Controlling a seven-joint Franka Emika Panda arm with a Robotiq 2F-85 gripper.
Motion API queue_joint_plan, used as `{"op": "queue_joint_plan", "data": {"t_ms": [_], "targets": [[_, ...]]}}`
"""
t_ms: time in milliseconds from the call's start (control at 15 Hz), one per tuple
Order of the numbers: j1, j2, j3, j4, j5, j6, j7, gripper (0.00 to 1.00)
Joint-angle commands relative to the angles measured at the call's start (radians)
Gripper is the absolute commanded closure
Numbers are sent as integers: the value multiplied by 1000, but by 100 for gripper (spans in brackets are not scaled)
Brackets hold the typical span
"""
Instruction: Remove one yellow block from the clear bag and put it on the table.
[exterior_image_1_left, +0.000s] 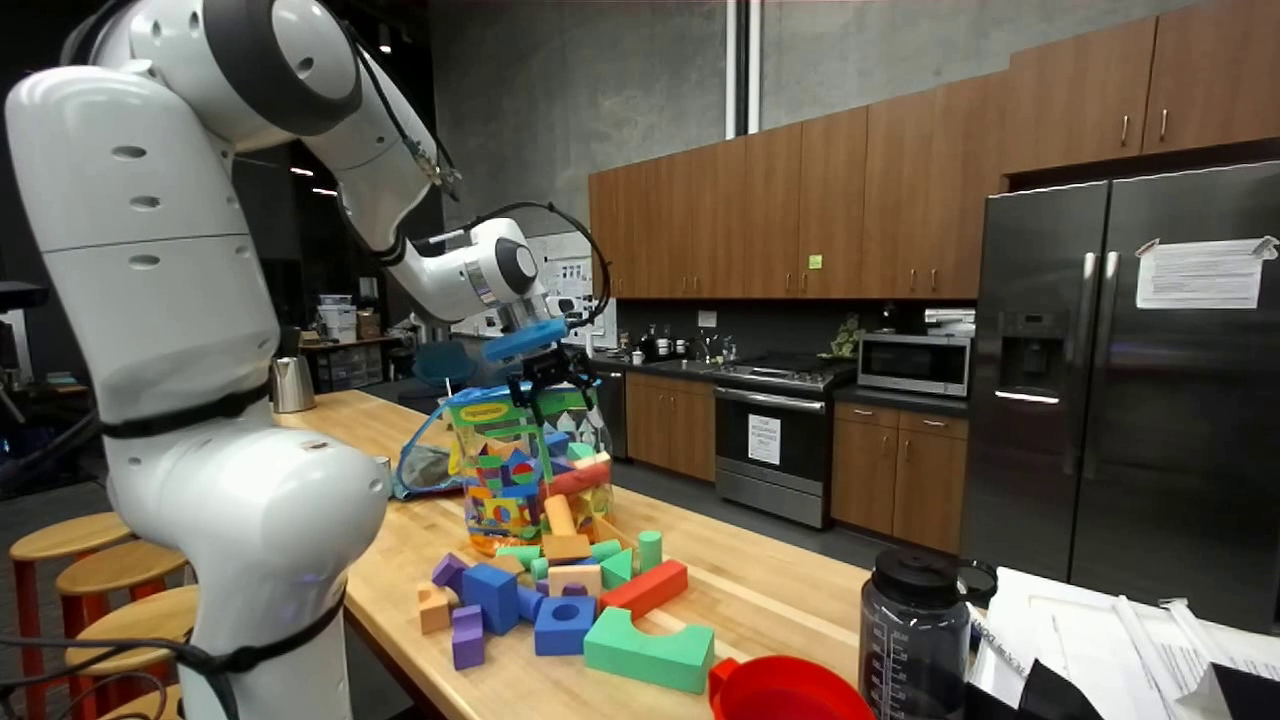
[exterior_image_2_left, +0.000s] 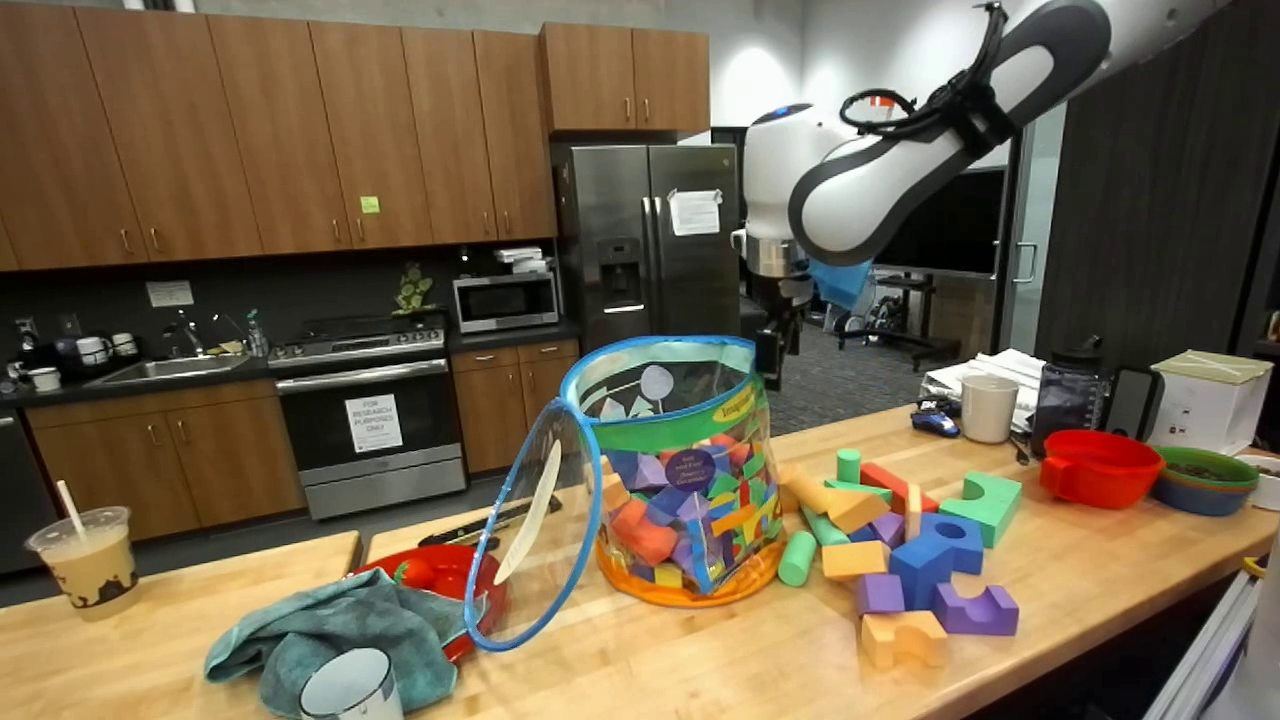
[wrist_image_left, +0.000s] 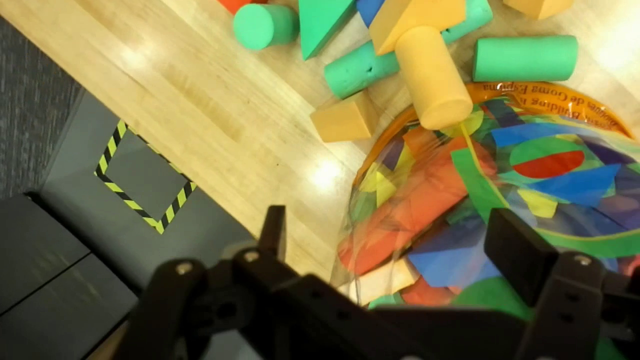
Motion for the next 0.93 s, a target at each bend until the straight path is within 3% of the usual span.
{"op": "queue_joint_plan", "data": {"t_ms": [0, 467, 867], "targets": [[15, 26, -18, 120, 5, -101, -93, 0], [25, 55, -15, 230, -5, -176, -166, 0], [36, 58, -13, 226, -6, -151, -143, 0]]}}
